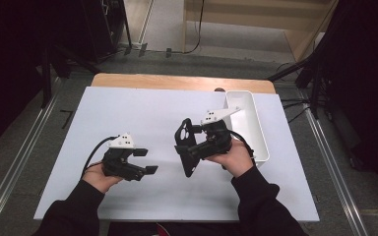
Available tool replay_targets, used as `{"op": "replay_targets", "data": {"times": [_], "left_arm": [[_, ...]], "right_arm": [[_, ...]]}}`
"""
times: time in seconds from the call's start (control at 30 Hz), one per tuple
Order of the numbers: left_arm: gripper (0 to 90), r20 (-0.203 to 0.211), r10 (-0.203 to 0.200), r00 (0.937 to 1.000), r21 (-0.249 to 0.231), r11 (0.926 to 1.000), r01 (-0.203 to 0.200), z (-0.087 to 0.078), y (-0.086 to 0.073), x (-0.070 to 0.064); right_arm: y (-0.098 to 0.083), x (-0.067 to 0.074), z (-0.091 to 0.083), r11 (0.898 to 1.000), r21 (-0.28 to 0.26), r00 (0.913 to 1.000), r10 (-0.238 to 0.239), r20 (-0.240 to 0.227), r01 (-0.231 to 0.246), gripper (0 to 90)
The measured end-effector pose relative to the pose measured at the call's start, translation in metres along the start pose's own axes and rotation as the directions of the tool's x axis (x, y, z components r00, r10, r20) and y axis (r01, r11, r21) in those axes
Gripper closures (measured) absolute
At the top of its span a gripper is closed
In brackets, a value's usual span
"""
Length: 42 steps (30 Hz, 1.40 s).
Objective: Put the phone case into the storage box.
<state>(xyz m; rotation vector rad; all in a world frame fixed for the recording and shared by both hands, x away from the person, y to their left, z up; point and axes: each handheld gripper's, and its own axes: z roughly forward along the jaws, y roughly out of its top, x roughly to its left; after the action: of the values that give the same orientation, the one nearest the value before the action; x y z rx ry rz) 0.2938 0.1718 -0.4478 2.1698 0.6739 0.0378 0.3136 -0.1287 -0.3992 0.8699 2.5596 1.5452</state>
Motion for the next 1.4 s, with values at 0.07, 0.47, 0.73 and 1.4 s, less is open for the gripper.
{"op": "replay_targets", "data": {"times": [0.07,0.47,0.73,1.4], "left_arm": [[24.6,0.001,-0.007,1.0,-0.005,1.0,0.007,0.001,-0.005,0.0],[24.5,-0.022,-0.035,0.9992,0.033,0.9988,0.036,-0.01,-0.024,0.003],[24.5,-0.044,-0.077,0.9961,0.015,0.9969,0.078,-0.017,-0.031,0.004],[24.6,-0.049,-0.094,0.9943,0.011,0.9954,0.095,-0.026,-0.038,0.008]], "right_arm": [[0.001,0.001,-0.001,1.0,0.003,1.0,-0.003,0.0,0.003,11.2],[0.005,-0.001,-0.006,1.0,0.008,1.0,-0.006,0.004,0.006,11.2],[0.012,-0.004,-0.013,1.0,0.007,0.9992,0.014,0.037,-0.014,11.2],[0.023,-0.018,-0.035,0.996,-0.015,0.9869,0.087,0.136,-0.086,11.2]]}}
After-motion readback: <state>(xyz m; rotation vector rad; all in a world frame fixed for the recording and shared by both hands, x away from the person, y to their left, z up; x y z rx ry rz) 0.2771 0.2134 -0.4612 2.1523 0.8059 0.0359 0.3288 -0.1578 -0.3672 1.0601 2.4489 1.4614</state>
